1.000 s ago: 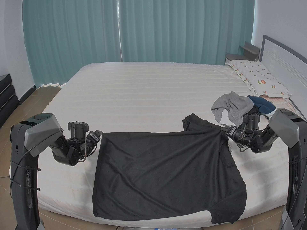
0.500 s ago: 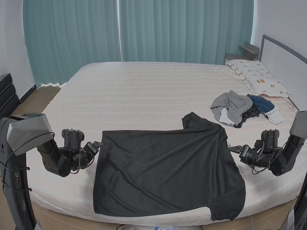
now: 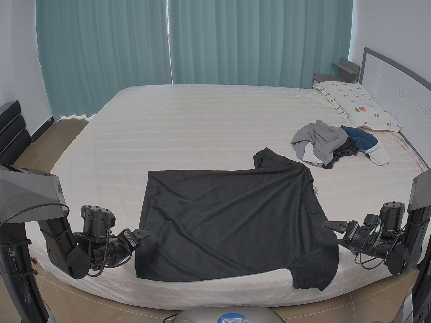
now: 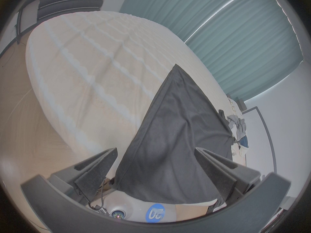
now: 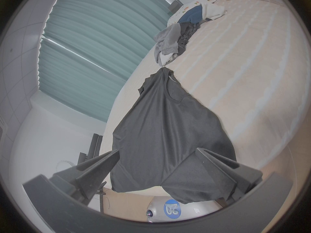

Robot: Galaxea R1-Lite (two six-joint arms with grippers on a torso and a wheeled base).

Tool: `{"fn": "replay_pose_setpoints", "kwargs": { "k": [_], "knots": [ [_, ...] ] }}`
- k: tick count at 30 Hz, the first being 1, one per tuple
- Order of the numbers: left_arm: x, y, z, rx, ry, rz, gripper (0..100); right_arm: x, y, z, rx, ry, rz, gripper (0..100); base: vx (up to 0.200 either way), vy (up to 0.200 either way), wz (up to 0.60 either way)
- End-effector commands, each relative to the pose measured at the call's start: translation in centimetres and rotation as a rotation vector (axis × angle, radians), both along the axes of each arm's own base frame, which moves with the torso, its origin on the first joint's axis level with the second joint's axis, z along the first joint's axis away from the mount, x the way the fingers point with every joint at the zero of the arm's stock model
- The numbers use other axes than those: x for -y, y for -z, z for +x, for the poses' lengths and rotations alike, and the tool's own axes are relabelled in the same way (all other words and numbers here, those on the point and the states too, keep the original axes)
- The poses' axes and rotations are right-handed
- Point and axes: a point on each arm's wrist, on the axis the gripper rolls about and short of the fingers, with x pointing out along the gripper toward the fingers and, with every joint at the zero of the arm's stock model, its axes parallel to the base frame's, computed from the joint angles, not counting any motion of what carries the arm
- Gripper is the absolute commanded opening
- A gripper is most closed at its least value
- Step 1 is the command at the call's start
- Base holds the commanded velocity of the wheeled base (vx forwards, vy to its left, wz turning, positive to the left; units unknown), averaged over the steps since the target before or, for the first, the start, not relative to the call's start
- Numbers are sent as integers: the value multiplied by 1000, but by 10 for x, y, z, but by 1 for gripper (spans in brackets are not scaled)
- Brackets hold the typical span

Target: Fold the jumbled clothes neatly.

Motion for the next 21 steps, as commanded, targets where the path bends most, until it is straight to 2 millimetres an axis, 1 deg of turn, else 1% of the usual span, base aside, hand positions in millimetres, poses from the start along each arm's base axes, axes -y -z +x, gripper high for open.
{"fn": "replay_pose_setpoints", "kwargs": {
  "k": [1,6,10,17,21],
  "knots": [
    [0,4,-10,-30,24,13,100,3,33,-16,-145,-3,22,100,0,0,0],
    [1,3,-10,-27,27,8,100,4,31,-15,-149,-18,74,100,0,0,0],
    [3,3,-10,-28,36,8,100,8,27,-13,-143,-9,119,100,0,-200,0],
    [8,4,-12,-31,48,3,100,8,27,-13,-144,-8,124,100,0,-200,0],
    [8,2,-11,-23,41,-6,100,9,27,-14,-145,-12,131,100,0,0,0]
  ]
}}
